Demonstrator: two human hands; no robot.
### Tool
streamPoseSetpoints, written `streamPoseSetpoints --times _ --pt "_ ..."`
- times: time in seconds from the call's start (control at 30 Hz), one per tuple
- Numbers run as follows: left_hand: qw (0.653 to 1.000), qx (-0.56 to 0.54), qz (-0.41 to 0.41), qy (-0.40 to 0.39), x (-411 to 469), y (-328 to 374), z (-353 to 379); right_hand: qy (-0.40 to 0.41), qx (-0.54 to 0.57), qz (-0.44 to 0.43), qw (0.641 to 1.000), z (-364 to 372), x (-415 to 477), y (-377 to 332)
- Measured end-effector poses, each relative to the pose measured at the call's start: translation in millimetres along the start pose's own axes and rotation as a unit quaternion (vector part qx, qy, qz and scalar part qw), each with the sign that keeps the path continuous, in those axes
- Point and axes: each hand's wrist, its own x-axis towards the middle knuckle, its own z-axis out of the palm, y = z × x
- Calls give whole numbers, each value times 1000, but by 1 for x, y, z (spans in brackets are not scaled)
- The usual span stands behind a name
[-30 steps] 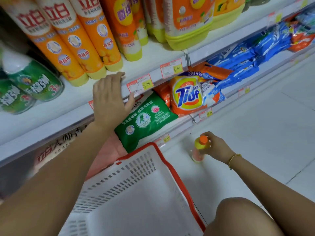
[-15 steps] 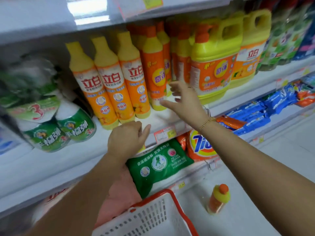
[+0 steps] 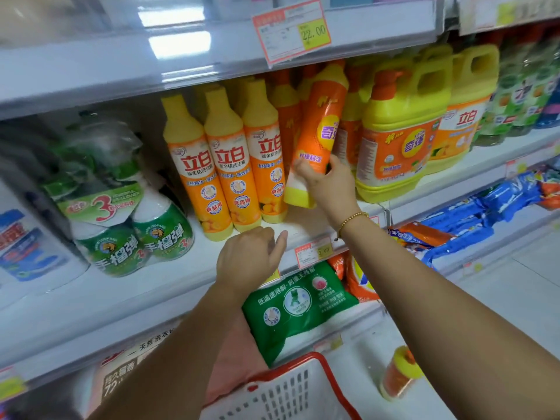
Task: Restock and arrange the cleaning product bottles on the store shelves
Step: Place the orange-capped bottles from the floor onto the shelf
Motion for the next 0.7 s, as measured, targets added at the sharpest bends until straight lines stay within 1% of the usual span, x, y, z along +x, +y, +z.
streamPoseSetpoints --times 0.07,0.13,0.2,0.27,0.3,0.33,0.37,0.43,0.47,0.5,0.6,0.7 --pt "1000 10 -10 -9 0 1 -3 -36 12 7 999 -12 -16 -13" --pt "998 -7 -46 -32 1 1 -3 -70 5 6 998 -29 -40 -19" --pt "992 -62 -94 -57 2 3 -12 -90 -22 -7 996 -50 -72 -22" --pt "973 -171 -148 -49 3 15 -28 -111 -54 -12 992 -72 -105 -21" --pt "952 -243 -180 -44 2 25 -37 -122 -68 -14 990 -82 -120 -19" --pt "923 -319 -211 -51 -1 40 -48 -132 -79 -19 988 -88 -134 -15" --pt "881 -403 -240 -66 -8 56 -59 -142 -84 -23 986 -93 -148 -9" --pt "774 -559 -274 -118 -24 88 -80 -164 -66 -28 984 -97 -171 5" --pt "740 -598 -273 -139 -34 98 -86 -177 -48 -27 983 -96 -180 13" --pt "731 -608 -270 -154 -43 105 -94 -192 -32 -26 981 -94 -188 19" --pt "751 -576 -280 -162 -64 108 -114 -237 12 -23 971 -92 -205 32" --pt "754 -572 -291 -136 -77 107 -121 -267 69 -8 961 -86 -216 42"
